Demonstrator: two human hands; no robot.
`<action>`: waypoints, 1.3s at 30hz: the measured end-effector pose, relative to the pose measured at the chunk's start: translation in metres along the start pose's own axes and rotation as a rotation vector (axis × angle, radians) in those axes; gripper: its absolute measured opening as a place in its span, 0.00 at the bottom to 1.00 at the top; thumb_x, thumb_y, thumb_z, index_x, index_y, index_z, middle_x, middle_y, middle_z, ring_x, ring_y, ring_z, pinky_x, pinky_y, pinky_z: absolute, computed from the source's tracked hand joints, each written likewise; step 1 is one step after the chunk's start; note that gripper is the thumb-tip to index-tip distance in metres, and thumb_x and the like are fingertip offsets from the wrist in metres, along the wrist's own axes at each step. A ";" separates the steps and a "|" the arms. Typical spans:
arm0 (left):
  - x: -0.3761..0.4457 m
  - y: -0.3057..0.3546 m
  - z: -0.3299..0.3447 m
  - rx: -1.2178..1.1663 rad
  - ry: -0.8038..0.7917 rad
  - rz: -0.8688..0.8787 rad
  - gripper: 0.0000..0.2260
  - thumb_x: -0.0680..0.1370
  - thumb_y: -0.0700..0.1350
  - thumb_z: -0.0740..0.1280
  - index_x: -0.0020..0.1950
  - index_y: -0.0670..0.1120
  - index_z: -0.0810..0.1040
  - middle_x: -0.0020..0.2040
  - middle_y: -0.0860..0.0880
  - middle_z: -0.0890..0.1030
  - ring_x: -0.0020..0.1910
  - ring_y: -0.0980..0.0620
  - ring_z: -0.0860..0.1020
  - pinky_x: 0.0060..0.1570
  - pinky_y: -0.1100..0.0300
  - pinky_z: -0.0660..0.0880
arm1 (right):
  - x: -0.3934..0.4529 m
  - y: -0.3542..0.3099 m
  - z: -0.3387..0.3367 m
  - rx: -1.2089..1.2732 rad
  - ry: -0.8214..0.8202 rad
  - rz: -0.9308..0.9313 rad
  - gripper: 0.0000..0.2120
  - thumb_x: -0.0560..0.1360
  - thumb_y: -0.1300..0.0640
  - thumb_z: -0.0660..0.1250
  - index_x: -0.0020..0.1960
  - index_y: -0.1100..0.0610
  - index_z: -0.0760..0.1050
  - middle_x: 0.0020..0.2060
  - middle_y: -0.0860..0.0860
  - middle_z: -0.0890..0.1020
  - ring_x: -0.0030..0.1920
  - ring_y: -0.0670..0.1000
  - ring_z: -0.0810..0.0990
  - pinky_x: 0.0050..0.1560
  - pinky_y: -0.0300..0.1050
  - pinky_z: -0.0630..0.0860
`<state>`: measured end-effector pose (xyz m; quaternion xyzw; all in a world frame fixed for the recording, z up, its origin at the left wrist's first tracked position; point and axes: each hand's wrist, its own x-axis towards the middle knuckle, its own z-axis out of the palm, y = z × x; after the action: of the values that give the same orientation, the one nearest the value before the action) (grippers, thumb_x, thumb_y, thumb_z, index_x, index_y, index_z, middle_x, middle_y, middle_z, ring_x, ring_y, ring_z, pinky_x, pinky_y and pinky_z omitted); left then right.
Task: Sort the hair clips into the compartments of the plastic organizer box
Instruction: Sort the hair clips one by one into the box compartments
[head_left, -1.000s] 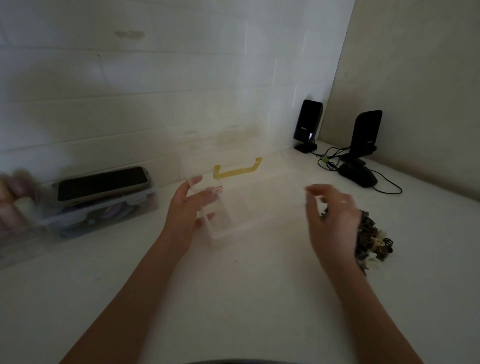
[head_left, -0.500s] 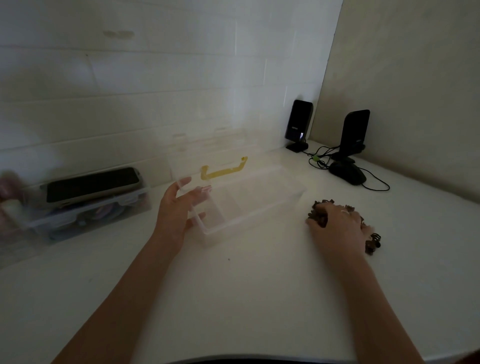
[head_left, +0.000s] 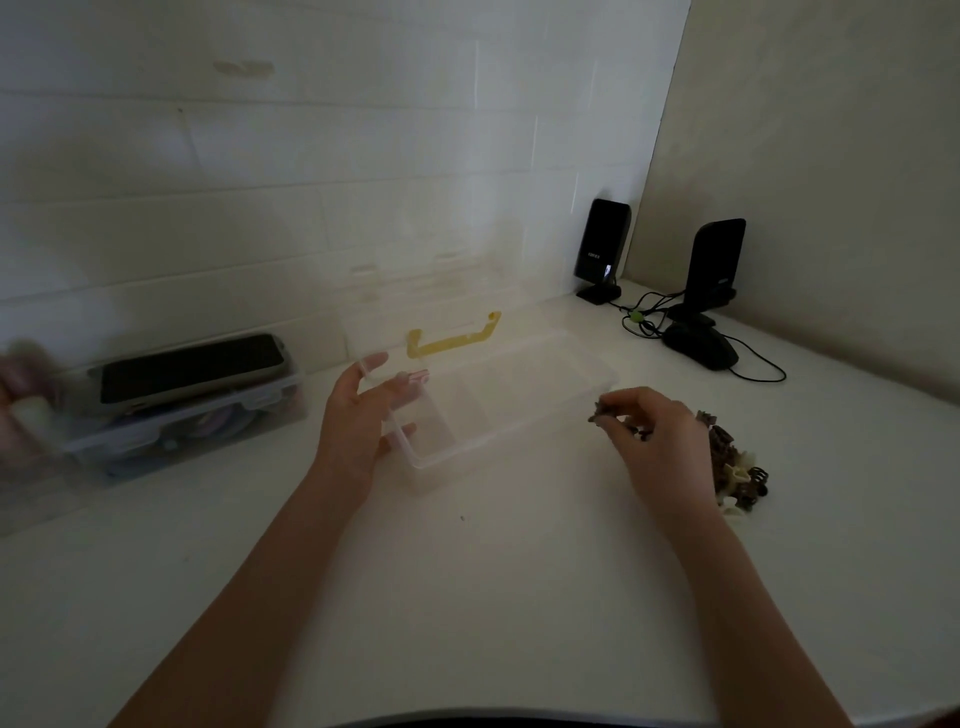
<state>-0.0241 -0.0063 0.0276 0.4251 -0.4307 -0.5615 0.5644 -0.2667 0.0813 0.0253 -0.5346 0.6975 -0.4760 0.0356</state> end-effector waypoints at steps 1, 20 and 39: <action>0.000 0.000 0.000 0.003 0.001 0.004 0.16 0.76 0.40 0.67 0.63 0.50 0.73 0.42 0.57 0.84 0.47 0.56 0.80 0.48 0.52 0.77 | -0.002 -0.005 0.000 0.118 -0.012 -0.008 0.06 0.71 0.58 0.72 0.46 0.49 0.79 0.40 0.44 0.83 0.40 0.46 0.78 0.45 0.45 0.75; -0.011 -0.010 0.017 0.158 0.023 0.285 0.14 0.76 0.40 0.68 0.60 0.51 0.71 0.43 0.55 0.86 0.49 0.54 0.83 0.52 0.46 0.78 | -0.033 -0.059 0.063 -0.007 -0.067 -0.608 0.05 0.75 0.50 0.65 0.46 0.49 0.78 0.47 0.43 0.81 0.51 0.48 0.75 0.51 0.47 0.68; -0.005 -0.009 0.015 0.009 0.116 0.022 0.14 0.75 0.42 0.69 0.59 0.49 0.72 0.44 0.52 0.83 0.43 0.56 0.80 0.53 0.44 0.75 | -0.003 0.007 0.017 -0.684 -0.131 0.318 0.17 0.80 0.52 0.52 0.65 0.51 0.70 0.70 0.50 0.69 0.76 0.52 0.51 0.65 0.74 0.34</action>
<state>-0.0411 -0.0017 0.0231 0.4547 -0.4045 -0.5275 0.5927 -0.2607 0.0733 0.0098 -0.4300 0.8864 -0.1690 -0.0273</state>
